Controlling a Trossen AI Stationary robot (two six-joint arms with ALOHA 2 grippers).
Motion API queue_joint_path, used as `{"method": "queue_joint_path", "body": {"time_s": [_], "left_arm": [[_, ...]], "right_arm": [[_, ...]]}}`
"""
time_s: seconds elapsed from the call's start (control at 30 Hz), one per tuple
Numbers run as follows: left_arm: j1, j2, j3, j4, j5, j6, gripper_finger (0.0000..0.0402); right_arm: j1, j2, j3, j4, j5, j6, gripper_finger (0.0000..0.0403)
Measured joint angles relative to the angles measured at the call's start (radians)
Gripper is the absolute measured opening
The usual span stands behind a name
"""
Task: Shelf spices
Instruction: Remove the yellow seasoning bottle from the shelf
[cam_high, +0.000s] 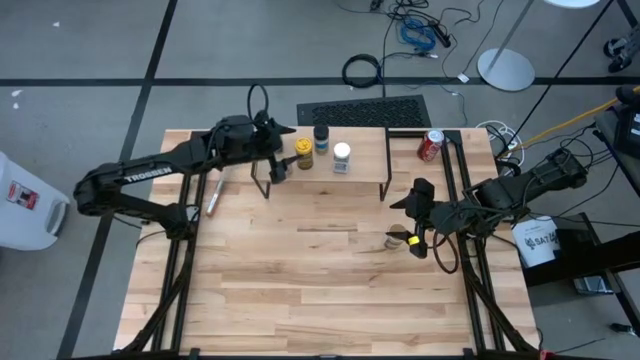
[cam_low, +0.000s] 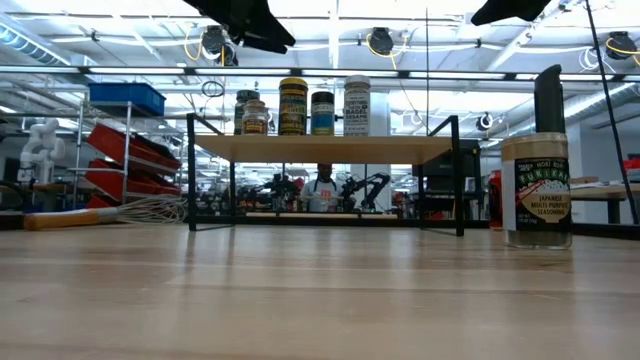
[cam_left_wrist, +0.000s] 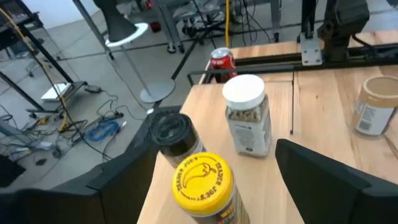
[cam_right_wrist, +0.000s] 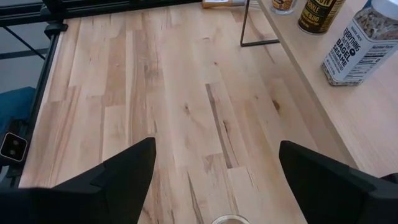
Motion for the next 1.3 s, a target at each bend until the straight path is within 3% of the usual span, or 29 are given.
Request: {"method": "queue_joint_path", "body": {"time_s": [0.13, 0.37, 0.73, 1.3], "left_arm": [[0.017, 0.007, 0.0, 0.0, 0.012, 0.006, 0.0341], [0.102, 0.018, 0.0, -0.009, 0.202, -0.054, 0.0341], [0.202, 0.12, 0.0, 0.002, 0.364, -0.055, 0.0341], [0.202, 0.171, 0.0, 0.017, 0.378, -0.053, 0.0341]], "right_arm": [[0.0, 0.0, 0.0, 0.001, 0.0, 0.001, 0.0329], [0.0, 0.0, 0.0, 0.001, 0.0, 0.018, 0.0329], [0.0, 0.0, 0.0, 0.001, 0.0, 0.007, 0.0329], [0.0, 0.001, -0.001, 0.005, 0.001, 0.005, 0.0329]]}}
